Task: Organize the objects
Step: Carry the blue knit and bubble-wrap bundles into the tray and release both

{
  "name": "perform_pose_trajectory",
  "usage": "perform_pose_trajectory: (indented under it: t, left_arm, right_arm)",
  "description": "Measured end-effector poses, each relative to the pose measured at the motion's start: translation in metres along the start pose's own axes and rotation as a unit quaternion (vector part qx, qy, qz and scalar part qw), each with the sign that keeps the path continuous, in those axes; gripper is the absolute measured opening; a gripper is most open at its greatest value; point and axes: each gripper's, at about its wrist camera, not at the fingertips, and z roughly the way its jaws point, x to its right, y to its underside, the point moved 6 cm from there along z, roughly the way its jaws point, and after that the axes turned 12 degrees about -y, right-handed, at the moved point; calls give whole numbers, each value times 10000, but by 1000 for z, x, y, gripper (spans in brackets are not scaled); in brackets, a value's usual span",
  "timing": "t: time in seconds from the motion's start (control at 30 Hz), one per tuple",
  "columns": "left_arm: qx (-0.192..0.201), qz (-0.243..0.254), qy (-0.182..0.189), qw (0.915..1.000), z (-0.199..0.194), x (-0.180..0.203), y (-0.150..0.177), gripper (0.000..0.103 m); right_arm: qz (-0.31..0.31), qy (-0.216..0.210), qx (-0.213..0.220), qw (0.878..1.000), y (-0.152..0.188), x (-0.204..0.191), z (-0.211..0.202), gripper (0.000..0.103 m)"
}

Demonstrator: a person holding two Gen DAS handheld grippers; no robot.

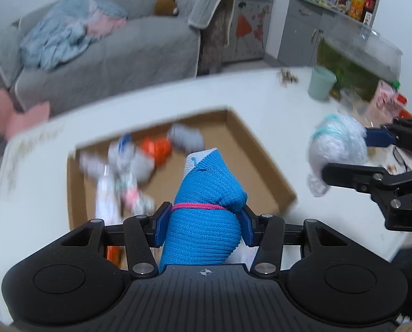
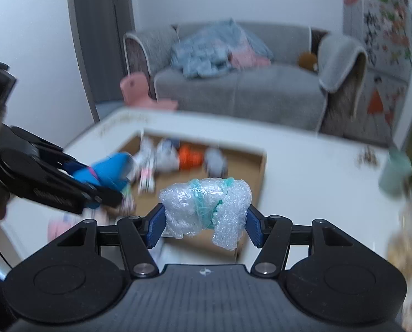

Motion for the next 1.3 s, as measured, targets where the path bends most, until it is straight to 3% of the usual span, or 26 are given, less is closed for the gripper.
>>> perform_pose_trajectory:
  t: [0.2,0.53,0.67,0.83,1.3]
  left_arm:
    - [-323,-428,294,9981,71,-3,-37,56]
    - [-955,-973,474,9895,175,-18,-29,56]
    - [-957,-1050,432,9889,190,-21,-30,56]
    - [-839,-753,148,9935,199,-21,-31,57]
    - [-760,-587,-160,9952,200,-18,-37,65]
  right_arm:
    - [-343,-174,-62,9992,-41,38,55,56]
    - [-1261,-301,-946,9870,-27,80,140,56]
    - [-1636,-329,-1136,9794,-26,82,160,56]
    - [-1883,-279,-1375,9721,-21,89,180,57]
    - [-1944,-103,-1329,9718,-15,86,171,64]
